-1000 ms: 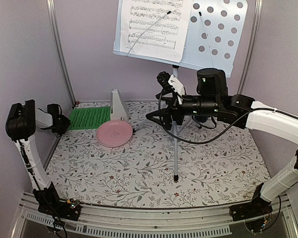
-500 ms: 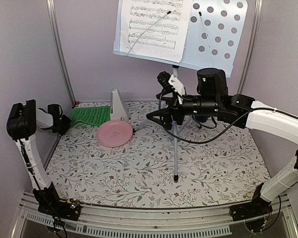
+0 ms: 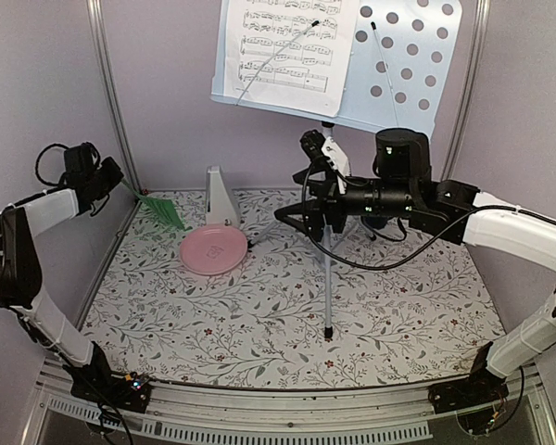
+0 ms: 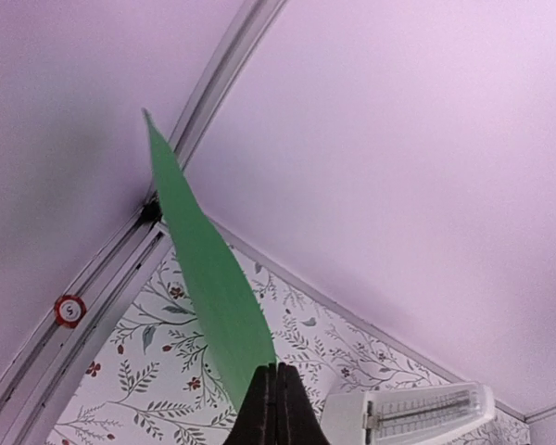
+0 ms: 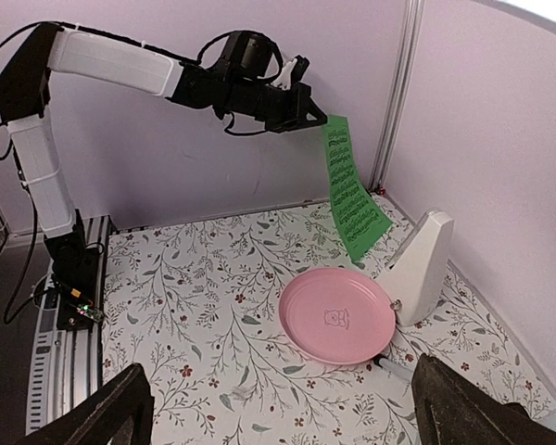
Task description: Set up the instrument practice props
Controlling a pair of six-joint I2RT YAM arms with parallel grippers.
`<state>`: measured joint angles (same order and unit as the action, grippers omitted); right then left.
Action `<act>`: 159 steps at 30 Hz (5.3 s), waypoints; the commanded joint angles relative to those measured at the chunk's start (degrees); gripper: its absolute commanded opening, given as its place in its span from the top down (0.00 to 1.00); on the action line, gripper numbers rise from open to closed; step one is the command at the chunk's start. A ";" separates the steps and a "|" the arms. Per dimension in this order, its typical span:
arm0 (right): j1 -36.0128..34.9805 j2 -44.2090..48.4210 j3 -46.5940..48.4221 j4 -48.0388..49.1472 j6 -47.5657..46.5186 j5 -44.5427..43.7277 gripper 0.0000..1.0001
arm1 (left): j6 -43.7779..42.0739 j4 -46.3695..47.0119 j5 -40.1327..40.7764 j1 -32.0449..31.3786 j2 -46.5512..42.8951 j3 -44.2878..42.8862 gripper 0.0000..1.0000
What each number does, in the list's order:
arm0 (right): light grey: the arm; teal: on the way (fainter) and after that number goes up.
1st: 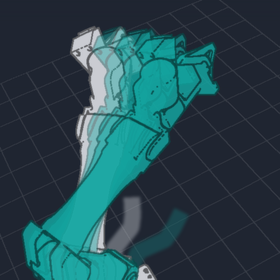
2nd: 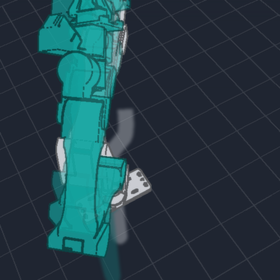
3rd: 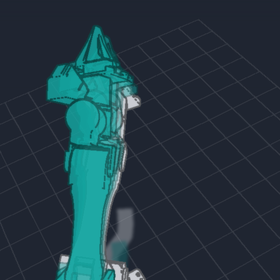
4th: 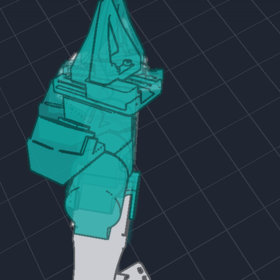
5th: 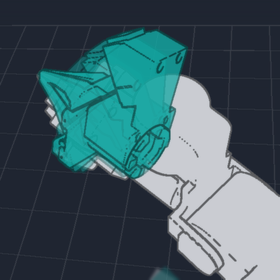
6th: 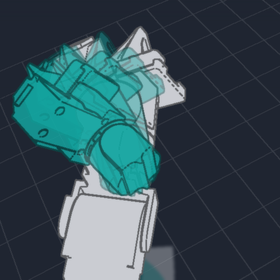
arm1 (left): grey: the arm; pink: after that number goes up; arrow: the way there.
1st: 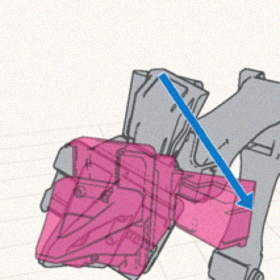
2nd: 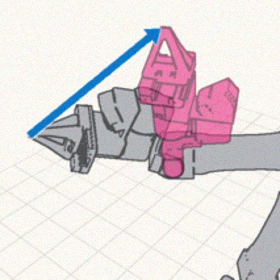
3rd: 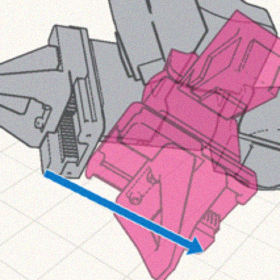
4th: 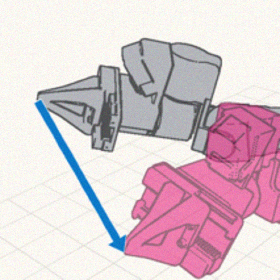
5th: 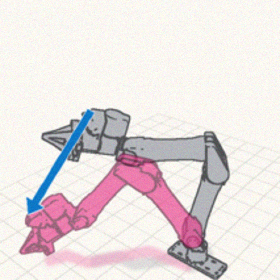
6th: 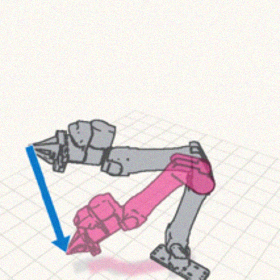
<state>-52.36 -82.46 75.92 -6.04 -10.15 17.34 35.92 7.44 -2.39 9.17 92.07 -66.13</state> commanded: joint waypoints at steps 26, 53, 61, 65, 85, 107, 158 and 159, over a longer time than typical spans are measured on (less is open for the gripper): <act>0.36 7.97 -5.67 8.06 -4.14 10.95 0.01 | -24.71 -37.54 -49.00 -14.70 -30.71 -11.09 1.00; 0.24 8.27 0.35 -1.09 -12.39 18.10 0.01 | -36.79 -38.82 -66.25 -39.20 -37.07 -4.87 1.00; 0.23 7.40 3.00 -3.44 -13.89 16.77 0.01 | -39.48 -40.13 -62.66 -45.70 -33.24 -5.19 1.00; -0.67 5.53 6.36 -7.89 -14.95 17.23 0.00 | -41.38 -42.14 -59.54 -48.86 -30.53 -6.42 1.00; -8.51 -9.35 22.76 -34.61 -17.74 14.19 0.27 | -50.81 -48.52 -45.48 -59.71 -21.66 -11.79 1.00; -8.11 -5.43 23.54 -29.64 -13.00 4.23 1.00 | -48.98 -24.22 -21.37 -58.91 -33.62 1.69 0.30; 1.40 10.81 20.29 -31.46 -8.93 -10.42 0.01 | -50.89 -33.30 -35.22 -47.58 -30.02 -2.57 1.00; 0.80 9.19 21.63 -32.77 -8.77 -9.80 0.01 | -51.12 -35.10 -35.41 -48.02 -29.10 -3.99 1.00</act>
<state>-50.87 -67.26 92.97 -29.17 -17.45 5.13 -12.21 -14.00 -35.99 -38.00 60.07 -65.89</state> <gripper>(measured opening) 0.990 0.006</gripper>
